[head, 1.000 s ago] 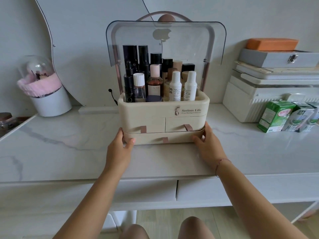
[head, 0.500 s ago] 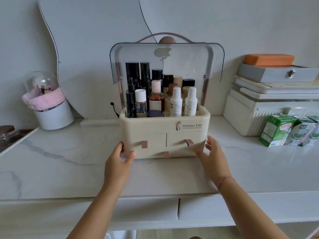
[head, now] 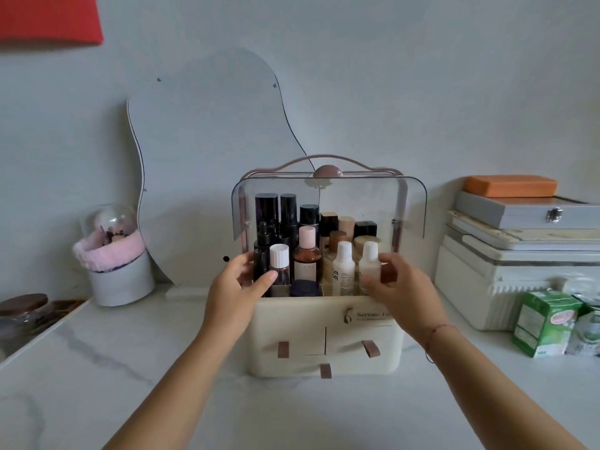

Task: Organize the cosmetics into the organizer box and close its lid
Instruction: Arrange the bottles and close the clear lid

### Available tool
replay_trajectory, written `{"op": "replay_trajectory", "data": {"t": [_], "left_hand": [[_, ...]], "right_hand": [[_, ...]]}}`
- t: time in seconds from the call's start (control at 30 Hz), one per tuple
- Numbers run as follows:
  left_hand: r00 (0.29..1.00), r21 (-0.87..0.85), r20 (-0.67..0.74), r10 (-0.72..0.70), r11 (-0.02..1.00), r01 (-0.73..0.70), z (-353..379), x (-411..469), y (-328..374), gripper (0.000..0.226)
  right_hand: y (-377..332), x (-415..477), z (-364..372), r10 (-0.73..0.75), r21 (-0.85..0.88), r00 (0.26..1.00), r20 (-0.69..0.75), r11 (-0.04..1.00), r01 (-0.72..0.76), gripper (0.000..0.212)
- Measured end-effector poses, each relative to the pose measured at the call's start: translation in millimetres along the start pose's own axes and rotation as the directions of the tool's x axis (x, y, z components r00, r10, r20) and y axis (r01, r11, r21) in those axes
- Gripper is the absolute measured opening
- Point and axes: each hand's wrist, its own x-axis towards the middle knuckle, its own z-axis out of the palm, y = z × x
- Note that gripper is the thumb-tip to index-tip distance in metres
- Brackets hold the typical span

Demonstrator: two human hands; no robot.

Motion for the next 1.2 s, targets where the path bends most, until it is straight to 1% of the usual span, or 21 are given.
{"op": "replay_trajectory", "data": {"t": [0.07,0.17,0.33,0.4,0.47,0.5,0.57,0.67,0.73,0.8,0.9,1.1,1.2], "left_hand": [[1.000,0.009,0.002,-0.002,1.000,0.002,2,1,-4,0.037],[1.000,0.013,-0.010,0.008,1.000,-0.008,4,2,-8,0.031],[1.000,0.003,-0.015,0.025,1.000,-0.025,3,2,-8,0.025],[1.000,-0.015,-0.004,0.022,1.000,-0.022,1,2,-8,0.028],[1.000,-0.031,0.019,0.009,0.999,-0.009,0,1,-6,0.031],[0.999,-0.035,0.034,-0.001,0.999,0.002,-1,1,-4,0.033],[0.997,-0.019,0.072,-0.034,0.999,0.035,-2,1,-2,0.040],[0.988,-0.014,0.120,-0.094,0.995,0.096,-3,8,0,0.056],[0.981,-0.015,0.140,-0.134,0.990,0.137,-3,12,2,0.057],[0.973,-0.029,0.173,-0.153,0.987,0.160,-2,16,3,0.047],[0.963,-0.076,0.218,-0.157,0.981,0.177,-1,18,4,0.029],[0.967,-0.174,0.199,-0.160,0.965,0.196,3,15,6,0.020],[0.967,-0.175,0.197,-0.163,0.964,0.198,3,14,5,0.021]], "right_hand": [[4,1,2,-0.015,-0.039,1.000,-0.010,0.999,0.014,0.035],[4,2,0,-0.010,0.002,0.999,-0.036,1.000,0.010,0.030],[8,2,0,-0.002,0.003,0.999,-0.041,1.000,0.002,0.039],[7,0,1,-0.012,-0.003,0.996,-0.094,1.000,0.012,0.045],[0,-3,0,-0.093,-0.055,0.976,-0.199,0.995,0.084,0.047],[-5,-4,0,-0.163,-0.112,0.955,-0.246,0.984,0.140,0.046],[-19,-1,0,-0.284,-0.202,0.916,-0.285,0.952,0.232,0.042],[-33,13,2,-0.299,-0.226,0.929,-0.217,0.941,0.251,0.037],[-37,23,3,-0.287,-0.272,0.944,-0.165,0.933,0.236,0.030],[-39,28,5,-0.293,-0.292,0.947,-0.130,0.925,0.245,0.023],[-39,29,6,-0.285,-0.251,0.953,-0.101,0.934,0.253,0.021],[-36,31,2,-0.293,-0.233,0.949,-0.114,0.937,0.261,0.019],[-36,33,2,-0.302,-0.247,0.948,-0.101,0.931,0.270,0.020]]}}
